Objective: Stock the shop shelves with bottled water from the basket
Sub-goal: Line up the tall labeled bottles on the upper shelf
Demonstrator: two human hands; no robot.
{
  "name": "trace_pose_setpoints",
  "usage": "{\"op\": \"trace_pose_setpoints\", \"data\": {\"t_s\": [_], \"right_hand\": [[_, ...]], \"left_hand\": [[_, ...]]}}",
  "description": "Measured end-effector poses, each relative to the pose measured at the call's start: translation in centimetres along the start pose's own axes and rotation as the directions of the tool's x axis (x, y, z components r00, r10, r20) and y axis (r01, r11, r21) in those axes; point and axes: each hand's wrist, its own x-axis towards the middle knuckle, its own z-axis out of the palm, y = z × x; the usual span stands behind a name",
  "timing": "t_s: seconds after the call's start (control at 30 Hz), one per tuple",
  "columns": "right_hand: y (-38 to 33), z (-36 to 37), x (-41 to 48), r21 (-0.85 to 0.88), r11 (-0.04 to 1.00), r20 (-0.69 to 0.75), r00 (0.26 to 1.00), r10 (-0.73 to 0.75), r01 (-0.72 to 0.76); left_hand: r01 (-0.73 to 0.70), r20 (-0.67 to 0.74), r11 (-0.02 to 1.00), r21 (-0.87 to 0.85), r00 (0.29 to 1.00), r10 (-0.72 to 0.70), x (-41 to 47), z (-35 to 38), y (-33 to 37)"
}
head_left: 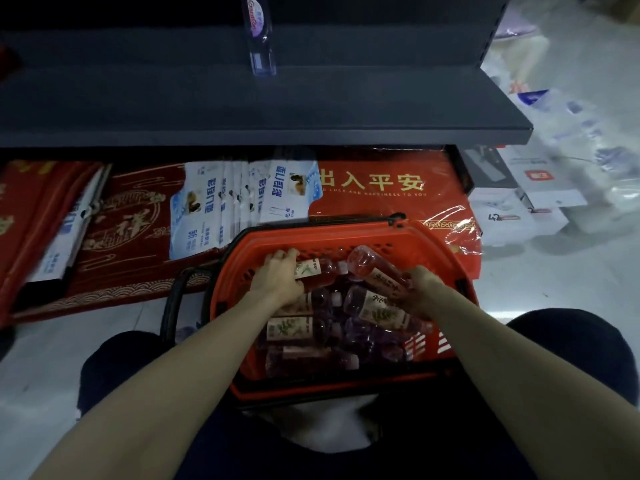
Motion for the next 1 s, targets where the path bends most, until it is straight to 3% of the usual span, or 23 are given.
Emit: {"op": "trace_pose_setpoints", "data": {"t_s": [0.13, 0.23, 0.37, 0.8, 1.0], "right_hand": [[-0.8, 0.6, 0.1, 0.333, 0.92, 0.106, 0.978, 0.181, -0.206], [-1.2, 1.8, 1.1, 0.426, 0.852, 0.119, 0.952, 0.281, -0.305], [-1.3, 3.2, 1.6, 0.508, 0.81, 0.099, 0.954, 0.283, -0.293], [-1.2, 4.5, 3.8, 0.373, 0.895, 0.15, 0.968, 0.202, -0.245], [0.0, 5.2, 4.7, 0.31, 0.942, 0.11, 0.989, 0.098, -0.128]], "left_hand": [[0.009, 0.085, 0.996, 0.085, 0.996, -0.016, 2.2, 1.2, 0.5], [0.016, 0.102, 0.991, 0.134, 0.994, -0.03, 3.1, 2.3, 0.4], [0.002, 0.085, 0.985, 0.173, 0.996, -0.017, 3.1, 3.5, -0.2], [-0.023, -0.094, 0.946, 0.322, 0.994, 0.056, 3.3, 5.8, -1.5], [-0.006, -0.111, 0.921, 0.388, 0.992, 0.053, 2.7, 5.7, -1.3]]}}
